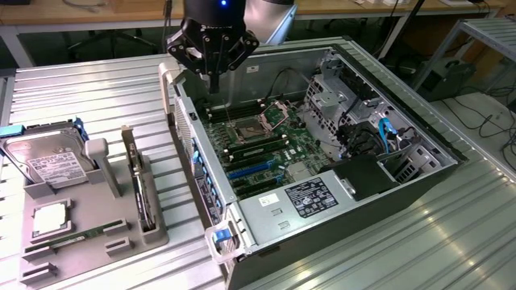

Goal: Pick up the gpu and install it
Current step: 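Reach for the gpu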

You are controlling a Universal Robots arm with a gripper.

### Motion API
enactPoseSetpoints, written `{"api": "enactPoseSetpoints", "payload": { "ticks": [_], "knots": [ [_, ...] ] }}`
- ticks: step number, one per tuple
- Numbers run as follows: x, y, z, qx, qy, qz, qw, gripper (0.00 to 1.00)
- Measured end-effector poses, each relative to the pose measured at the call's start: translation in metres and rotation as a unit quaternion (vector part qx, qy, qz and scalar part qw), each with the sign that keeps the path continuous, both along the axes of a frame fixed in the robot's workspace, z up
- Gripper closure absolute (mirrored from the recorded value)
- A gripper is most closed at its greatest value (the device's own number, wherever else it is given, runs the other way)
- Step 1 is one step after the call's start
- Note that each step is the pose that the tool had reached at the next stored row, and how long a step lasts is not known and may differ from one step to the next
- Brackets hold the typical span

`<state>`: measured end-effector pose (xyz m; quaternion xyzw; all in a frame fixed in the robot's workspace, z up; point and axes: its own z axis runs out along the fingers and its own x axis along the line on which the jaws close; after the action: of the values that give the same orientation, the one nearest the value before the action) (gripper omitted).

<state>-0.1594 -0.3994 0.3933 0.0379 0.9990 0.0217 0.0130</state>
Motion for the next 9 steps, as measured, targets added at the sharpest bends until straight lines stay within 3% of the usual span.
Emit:
{"api": "enactPoseSetpoints", "payload": {
  "ticks": [9],
  "knots": [
    [-0.0033,-0.0001,0.0,0.0,0.0,0.0,1.0,0.89]
  ]
}}
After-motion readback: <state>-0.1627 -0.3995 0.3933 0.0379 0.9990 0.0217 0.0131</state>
